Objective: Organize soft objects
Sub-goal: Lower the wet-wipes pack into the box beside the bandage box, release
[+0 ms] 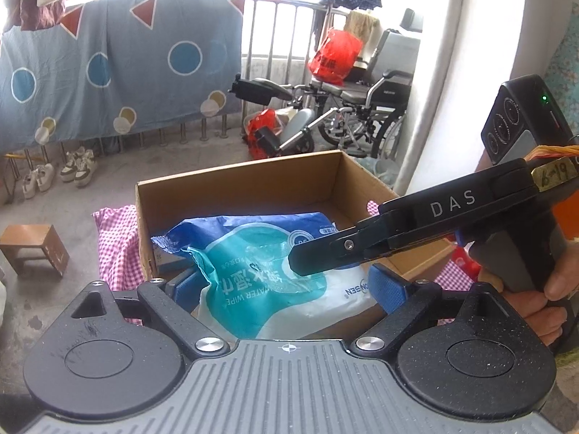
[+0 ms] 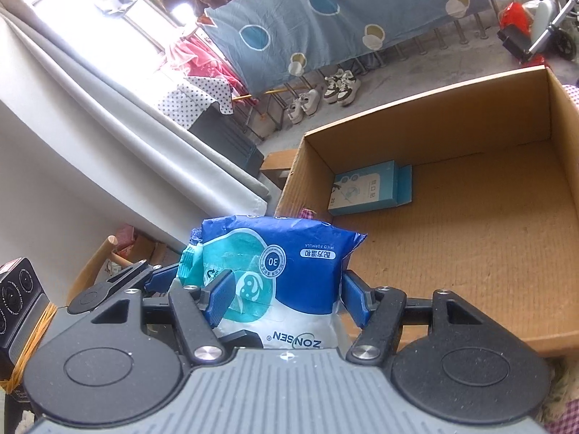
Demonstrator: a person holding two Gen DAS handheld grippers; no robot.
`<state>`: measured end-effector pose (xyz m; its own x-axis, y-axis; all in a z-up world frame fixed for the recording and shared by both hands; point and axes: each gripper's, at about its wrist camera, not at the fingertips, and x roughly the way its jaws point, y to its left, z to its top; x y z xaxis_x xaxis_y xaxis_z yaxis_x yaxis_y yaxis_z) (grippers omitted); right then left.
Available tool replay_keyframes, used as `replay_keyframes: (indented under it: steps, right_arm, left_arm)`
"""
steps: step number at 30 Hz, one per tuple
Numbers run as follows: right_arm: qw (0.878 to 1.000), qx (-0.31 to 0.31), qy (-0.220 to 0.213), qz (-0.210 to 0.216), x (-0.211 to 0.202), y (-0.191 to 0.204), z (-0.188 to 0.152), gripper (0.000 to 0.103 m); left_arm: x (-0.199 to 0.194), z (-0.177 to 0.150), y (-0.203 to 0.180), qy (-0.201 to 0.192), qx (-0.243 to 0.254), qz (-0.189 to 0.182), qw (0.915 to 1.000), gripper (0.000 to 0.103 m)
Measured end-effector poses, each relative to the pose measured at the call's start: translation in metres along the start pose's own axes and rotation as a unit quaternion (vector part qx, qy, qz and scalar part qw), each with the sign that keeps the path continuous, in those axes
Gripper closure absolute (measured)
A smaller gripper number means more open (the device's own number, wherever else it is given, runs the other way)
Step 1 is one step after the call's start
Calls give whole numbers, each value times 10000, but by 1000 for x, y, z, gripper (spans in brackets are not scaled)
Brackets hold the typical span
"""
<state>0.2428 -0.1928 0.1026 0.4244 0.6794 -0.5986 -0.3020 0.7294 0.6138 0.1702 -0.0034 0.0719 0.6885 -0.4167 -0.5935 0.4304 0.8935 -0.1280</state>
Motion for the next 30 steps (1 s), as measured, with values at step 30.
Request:
replay_keyframes:
  steps: [30]
  right_arm:
    - [9805, 787, 1454, -1059, 143, -121, 73, 35]
  left_arm:
    - [45, 25, 40, 218, -366, 749, 9963, 1]
